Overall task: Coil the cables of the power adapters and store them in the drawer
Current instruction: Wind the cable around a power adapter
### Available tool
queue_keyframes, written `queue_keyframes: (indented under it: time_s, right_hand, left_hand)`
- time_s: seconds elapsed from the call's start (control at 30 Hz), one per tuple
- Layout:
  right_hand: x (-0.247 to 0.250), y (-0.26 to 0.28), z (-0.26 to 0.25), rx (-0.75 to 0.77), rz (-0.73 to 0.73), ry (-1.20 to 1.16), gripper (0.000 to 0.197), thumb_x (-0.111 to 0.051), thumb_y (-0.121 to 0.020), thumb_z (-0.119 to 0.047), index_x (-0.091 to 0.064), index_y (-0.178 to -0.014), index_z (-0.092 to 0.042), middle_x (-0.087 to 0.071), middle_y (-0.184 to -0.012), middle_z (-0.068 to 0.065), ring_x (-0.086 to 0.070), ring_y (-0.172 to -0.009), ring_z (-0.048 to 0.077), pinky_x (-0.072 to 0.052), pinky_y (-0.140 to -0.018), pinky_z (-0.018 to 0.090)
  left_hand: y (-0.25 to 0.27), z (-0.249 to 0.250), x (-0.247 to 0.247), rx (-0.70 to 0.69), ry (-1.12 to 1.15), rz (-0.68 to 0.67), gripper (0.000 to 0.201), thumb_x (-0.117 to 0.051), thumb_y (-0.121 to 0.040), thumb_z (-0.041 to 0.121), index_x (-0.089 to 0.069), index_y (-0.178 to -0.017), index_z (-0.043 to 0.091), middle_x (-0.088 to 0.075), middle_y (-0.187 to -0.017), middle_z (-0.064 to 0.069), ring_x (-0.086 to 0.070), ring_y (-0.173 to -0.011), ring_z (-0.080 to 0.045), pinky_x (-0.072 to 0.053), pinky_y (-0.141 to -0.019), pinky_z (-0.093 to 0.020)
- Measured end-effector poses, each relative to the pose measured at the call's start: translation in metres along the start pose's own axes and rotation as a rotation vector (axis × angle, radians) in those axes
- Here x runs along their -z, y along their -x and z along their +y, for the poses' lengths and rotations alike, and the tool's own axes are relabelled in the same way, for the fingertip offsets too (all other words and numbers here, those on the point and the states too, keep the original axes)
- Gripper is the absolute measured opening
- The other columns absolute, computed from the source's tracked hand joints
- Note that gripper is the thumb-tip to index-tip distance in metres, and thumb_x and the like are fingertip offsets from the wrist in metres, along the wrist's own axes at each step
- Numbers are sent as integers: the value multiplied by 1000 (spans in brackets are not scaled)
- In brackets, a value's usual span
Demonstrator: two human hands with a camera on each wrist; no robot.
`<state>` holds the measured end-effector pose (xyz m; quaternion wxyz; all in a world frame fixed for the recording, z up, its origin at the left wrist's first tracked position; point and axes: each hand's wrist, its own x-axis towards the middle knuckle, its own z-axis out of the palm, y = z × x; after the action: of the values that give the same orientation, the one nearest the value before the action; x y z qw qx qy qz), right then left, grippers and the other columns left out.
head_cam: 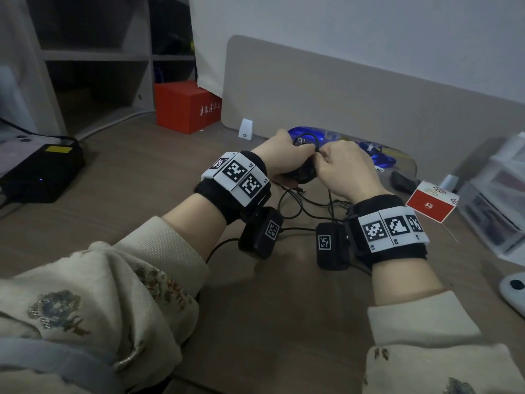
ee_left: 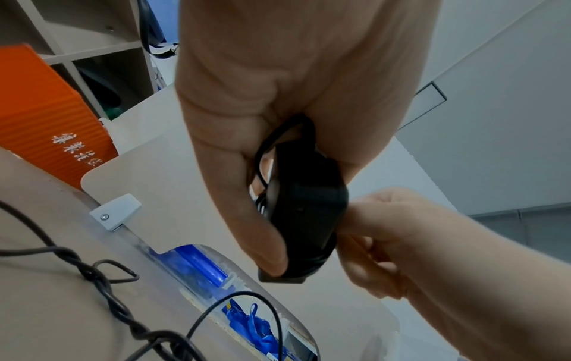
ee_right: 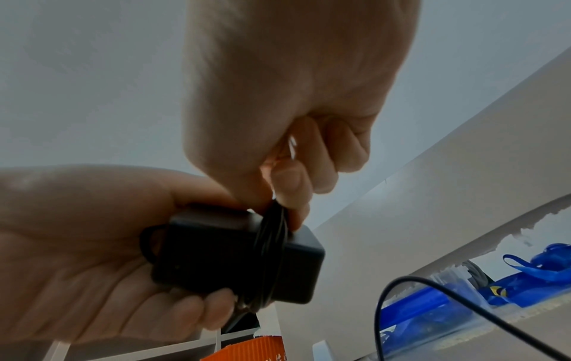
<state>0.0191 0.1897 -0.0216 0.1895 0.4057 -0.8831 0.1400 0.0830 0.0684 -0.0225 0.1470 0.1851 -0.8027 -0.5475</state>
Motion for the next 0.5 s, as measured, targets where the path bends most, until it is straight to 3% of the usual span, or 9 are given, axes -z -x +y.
queue_keyframes:
  time_s: [0.2,0.3,0.43,0.5]
  right_hand:
    - [0,0,-7,-18,19,95,24,-42,-94,-20,-53,-78,-8,-53,-78,10,-50,-74,32,-35,-64,35]
    - [0,0,-12,-42,25,117,20,-44,-93,-19,-52,-78,-8,-51,-77,9,-47,-73,32,-33,-64,34]
    - [-1,0,-9,-61,42,2,34,-41,-97,-22,-43,-65,-12,-44,-65,3,-47,-73,31,-31,-63,35]
    - [-1,0,-7,-61,34,-51,40,-40,-99,-25,-37,-60,-17,-41,-62,0,-46,-71,30,-29,-62,34]
  left_hand:
    - [3,2,-4,-23,-64,41,47,-55,-97,35,-38,-124,1,-58,-96,-9,-69,-79,-24,-62,-61,-38]
    - [3,1,-4,-15,-60,46,50,-55,-96,35,-37,-127,1,-59,-99,-10,-70,-83,-26,-62,-67,-43]
    - [2,2,-1,-35,-62,77,49,-55,-95,36,-41,-124,-2,-62,-105,-14,-68,-94,-29,-59,-84,-47]
    - [2,3,3,-32,-59,62,49,-56,-94,36,-44,-123,-2,-64,-106,-15,-68,-93,-29,-59,-82,-47]
